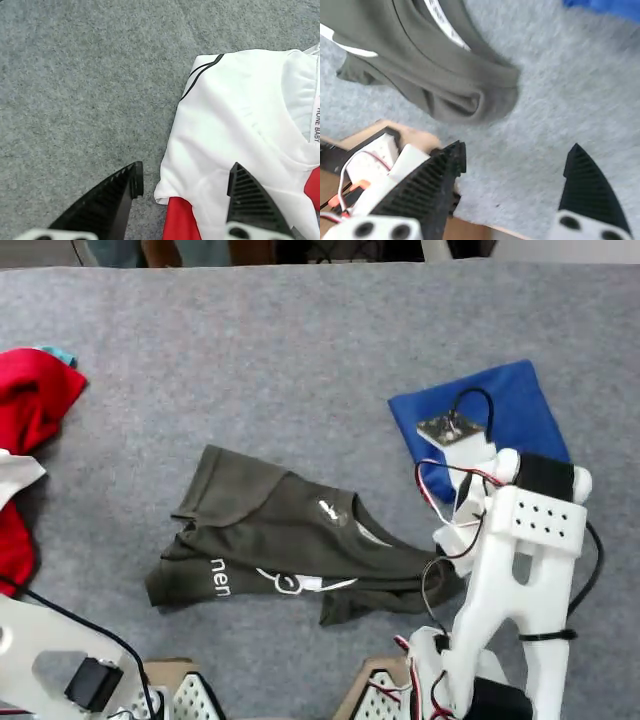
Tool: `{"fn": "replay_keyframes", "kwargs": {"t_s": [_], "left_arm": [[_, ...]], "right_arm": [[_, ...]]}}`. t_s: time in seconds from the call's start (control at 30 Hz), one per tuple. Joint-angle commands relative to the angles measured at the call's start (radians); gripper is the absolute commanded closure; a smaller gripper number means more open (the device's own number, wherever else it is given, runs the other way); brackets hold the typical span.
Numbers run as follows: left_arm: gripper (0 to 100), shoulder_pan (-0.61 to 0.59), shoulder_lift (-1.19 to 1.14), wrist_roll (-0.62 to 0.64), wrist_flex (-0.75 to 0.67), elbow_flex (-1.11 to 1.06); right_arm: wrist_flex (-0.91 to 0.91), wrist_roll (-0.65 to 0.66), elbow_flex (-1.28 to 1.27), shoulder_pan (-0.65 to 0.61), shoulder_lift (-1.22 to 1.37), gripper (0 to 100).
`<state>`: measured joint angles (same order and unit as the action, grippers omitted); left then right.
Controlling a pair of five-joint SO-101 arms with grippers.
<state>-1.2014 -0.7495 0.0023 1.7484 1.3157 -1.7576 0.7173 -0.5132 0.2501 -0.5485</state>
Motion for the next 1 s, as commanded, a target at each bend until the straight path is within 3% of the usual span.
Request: {"fn": "replay_keyframes", "kwargs": {"t_s": [0.0,0.2,0.33,0.63,0.83,0.97], "left_arm": [[71,0.012,0.068,-0.012,0.012,0.001],[71,0.002,0.06,-0.014,0.014,-0.002],[71,-0.012,0.069,-0.015,0.014,-0.094],[71,-0.013,0.066,-0.017,0.014,-0.266],[71,-0.008,0.066,-0.017,0.012,-0.351],[71,-0.008,0.058,-0.017,0.012,-0.36]], "right_arm": [[-0.006,-0.107,0.125,-0.153,0.01,67.7],[0.035,-0.295,0.329,-0.54,0.259,67.7],[0.087,-0.318,0.527,-0.695,0.512,67.7],[0.046,-0.311,1.279,-0.855,1.17,68.7],[-0.008,-0.31,1.819,-0.924,1.563,89.9],[-0.008,-0.298,1.971,-0.961,1.636,82.6]]}}
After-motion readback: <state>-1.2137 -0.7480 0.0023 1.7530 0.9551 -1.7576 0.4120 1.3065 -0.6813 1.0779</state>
